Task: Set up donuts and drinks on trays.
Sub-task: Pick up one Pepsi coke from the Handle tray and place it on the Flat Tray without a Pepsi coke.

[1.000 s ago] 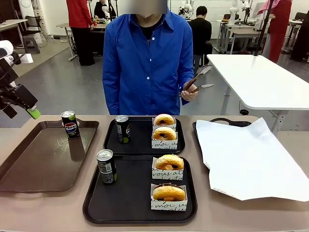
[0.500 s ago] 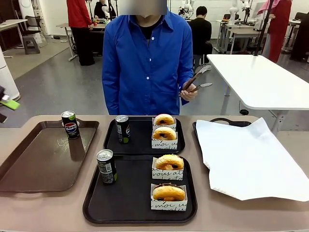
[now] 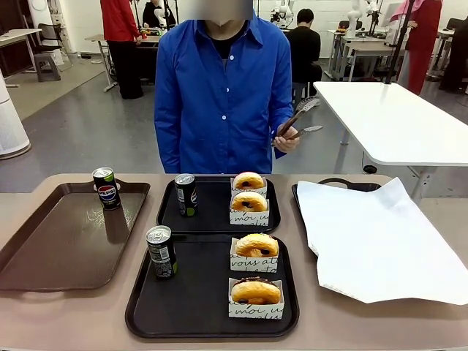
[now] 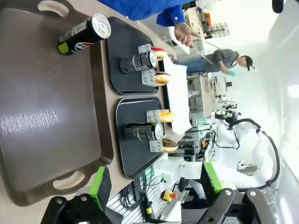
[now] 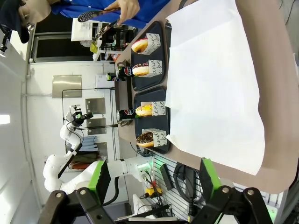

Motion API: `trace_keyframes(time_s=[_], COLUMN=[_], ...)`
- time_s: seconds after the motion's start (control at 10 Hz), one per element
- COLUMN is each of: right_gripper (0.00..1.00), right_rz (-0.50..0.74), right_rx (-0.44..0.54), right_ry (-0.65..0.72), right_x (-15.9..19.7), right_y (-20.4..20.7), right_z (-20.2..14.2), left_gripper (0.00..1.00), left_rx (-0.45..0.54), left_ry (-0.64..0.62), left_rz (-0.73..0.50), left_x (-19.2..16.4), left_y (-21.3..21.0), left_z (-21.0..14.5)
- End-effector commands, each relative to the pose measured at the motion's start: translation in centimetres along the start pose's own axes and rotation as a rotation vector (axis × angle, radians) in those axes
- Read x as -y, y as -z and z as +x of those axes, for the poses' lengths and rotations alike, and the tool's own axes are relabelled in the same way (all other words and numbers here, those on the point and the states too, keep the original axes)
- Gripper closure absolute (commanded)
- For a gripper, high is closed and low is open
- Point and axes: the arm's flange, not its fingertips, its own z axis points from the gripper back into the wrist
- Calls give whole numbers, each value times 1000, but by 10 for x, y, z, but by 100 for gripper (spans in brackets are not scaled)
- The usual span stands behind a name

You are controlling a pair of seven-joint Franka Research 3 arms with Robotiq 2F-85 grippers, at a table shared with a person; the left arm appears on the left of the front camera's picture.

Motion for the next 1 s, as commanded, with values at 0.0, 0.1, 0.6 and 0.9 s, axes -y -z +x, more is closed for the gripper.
trace_keyframes(time_s=[0.0,0.1,0.6,0.9], right_gripper=[0,0,0,0], right_rz=[7,7,7,7], right_rx=[-3,-3,-3,-3], right_ry=[-3,-3,-3,-3], right_x=[0,0,0,0], right_y=[0,0,0,0], right_z=[-1,-1,-1,-1], left_gripper=[0,0,0,0], left_rx=[22,5,22,22], left_ry=[25,25,-7,-7], left_rz=[6,22,10,10], left_x=[4,5,1,1], left_y=[-16,-18,-17,-17], left_z=[2,7,1,1])
